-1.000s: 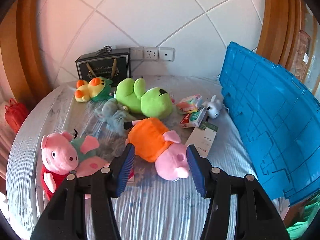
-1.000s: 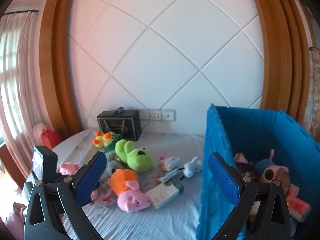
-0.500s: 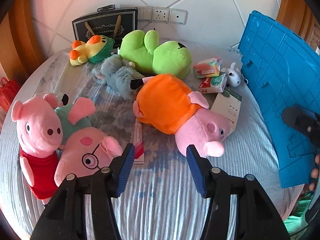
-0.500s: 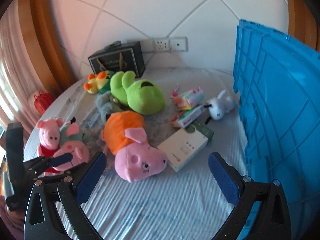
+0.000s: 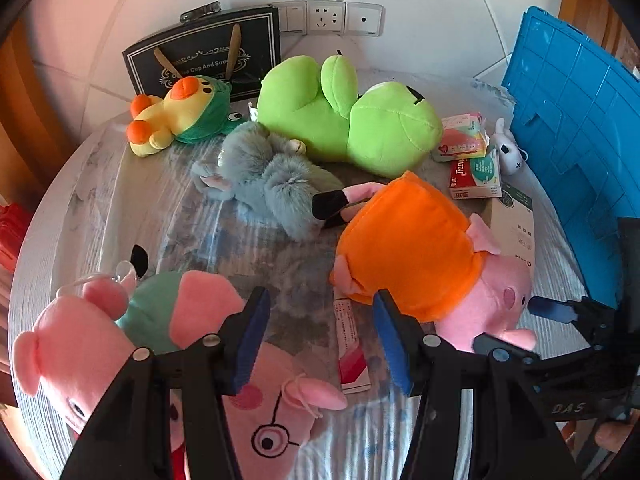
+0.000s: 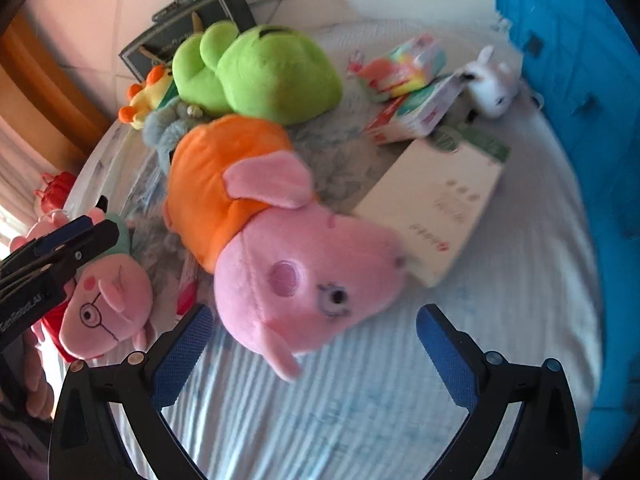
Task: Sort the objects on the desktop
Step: 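Reach both grippers toward the large pink pig plush in orange shirt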
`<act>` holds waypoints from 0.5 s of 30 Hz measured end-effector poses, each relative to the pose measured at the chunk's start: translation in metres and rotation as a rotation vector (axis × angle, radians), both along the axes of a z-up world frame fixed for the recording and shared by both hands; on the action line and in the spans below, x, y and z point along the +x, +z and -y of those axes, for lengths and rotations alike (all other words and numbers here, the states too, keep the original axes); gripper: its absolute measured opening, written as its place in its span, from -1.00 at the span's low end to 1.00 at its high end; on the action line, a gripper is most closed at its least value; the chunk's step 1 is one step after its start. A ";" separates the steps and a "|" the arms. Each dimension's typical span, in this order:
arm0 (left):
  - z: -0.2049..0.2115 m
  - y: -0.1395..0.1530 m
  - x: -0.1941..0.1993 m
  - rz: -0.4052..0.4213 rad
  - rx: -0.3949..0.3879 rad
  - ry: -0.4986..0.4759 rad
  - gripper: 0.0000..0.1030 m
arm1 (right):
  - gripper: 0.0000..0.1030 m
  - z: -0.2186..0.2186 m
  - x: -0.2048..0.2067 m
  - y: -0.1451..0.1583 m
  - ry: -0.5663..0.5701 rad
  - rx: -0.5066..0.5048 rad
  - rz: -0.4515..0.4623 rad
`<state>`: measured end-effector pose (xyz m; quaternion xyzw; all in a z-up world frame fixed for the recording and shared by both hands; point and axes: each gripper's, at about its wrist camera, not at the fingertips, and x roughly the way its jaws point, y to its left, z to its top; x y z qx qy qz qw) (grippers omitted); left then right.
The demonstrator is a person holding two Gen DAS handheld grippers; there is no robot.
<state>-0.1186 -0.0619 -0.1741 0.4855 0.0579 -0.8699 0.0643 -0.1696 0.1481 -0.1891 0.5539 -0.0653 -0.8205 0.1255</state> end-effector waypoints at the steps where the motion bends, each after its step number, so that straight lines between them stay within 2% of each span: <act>1: 0.001 -0.001 -0.003 0.002 0.002 -0.011 0.02 | 1.00 0.009 -0.004 -0.009 0.012 0.004 0.023; 3: 0.003 -0.001 -0.010 -0.002 0.018 -0.035 0.02 | 1.00 0.021 -0.010 -0.023 0.030 0.086 0.042; 4: 0.002 0.000 -0.013 -0.009 0.029 -0.050 0.02 | 1.00 0.020 -0.010 -0.025 0.030 0.121 0.024; 6: -0.001 0.002 -0.019 -0.024 0.047 -0.093 0.02 | 0.99 0.000 -0.010 -0.021 -0.009 0.148 -0.016; 8: -0.007 0.003 -0.025 -0.032 0.067 -0.153 0.02 | 1.00 -0.025 -0.011 -0.015 -0.059 0.224 -0.049; 12: -0.034 -0.009 -0.036 0.010 0.098 -0.302 0.02 | 1.00 -0.062 -0.016 -0.007 -0.068 0.183 -0.033; 15: -0.052 -0.022 -0.036 0.065 0.094 -0.348 0.02 | 1.00 -0.071 -0.013 -0.002 -0.075 0.132 -0.032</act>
